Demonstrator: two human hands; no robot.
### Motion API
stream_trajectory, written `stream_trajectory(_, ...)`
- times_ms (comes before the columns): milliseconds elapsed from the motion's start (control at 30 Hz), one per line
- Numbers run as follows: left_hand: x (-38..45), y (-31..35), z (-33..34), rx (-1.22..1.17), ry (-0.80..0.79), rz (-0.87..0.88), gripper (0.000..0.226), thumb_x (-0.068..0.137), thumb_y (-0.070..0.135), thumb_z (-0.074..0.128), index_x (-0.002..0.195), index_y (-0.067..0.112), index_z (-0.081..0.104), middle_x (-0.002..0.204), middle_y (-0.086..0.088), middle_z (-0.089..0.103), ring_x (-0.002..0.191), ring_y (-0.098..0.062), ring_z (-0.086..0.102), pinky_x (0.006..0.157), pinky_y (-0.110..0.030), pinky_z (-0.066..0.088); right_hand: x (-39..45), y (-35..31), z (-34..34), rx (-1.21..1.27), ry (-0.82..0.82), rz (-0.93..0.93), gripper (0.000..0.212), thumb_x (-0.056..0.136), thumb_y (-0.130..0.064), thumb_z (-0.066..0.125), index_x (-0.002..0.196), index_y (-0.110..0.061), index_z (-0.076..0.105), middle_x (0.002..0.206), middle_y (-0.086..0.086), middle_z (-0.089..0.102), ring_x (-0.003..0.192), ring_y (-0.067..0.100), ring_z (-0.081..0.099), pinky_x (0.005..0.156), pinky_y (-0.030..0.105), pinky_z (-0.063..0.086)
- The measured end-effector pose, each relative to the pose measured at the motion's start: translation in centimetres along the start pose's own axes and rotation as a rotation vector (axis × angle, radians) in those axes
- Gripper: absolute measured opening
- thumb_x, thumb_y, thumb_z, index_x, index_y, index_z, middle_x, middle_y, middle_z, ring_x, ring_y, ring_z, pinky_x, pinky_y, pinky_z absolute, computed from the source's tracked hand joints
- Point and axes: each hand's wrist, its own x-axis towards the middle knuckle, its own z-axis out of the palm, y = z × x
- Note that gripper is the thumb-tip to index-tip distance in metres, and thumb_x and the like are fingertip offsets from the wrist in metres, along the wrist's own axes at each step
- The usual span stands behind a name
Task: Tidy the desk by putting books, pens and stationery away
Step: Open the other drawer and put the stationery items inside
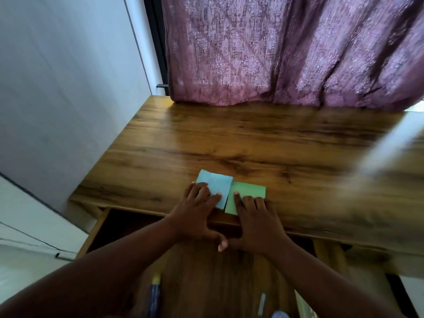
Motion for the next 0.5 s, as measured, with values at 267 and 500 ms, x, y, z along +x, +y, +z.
stream_trajectory(267,-5.9,1.9,-0.3,0.057,0.346,0.233,0.011,0.076,0.028,0.058,0.081,0.020,0.052,0.079,-0.005,0.058,0.074,-0.025,0.057,0.076,-0.039,0.045,-6.3,-3.1,2.0,-0.069,0.381,-0.162,0.045,0.074,-0.025,0.040,0.107,-0.015,0.070,0.078,0.005,0.063,0.062,0.024,0.058,0.051,0.035,0.049)
stream_trajectory(500,-13.2,5.3,4.1,0.014,0.024,0.260,0.025,0.076,0.038,0.046,0.094,0.021,0.049,0.094,0.001,0.066,0.086,-0.017,0.068,0.079,-0.026,0.045,-11.1,-7.9,8.0,0.056,-0.088,-0.071,0.038,0.071,-0.028,0.038,0.083,-0.031,0.074,0.077,-0.005,0.069,0.061,0.022,0.068,0.051,0.040,0.056)
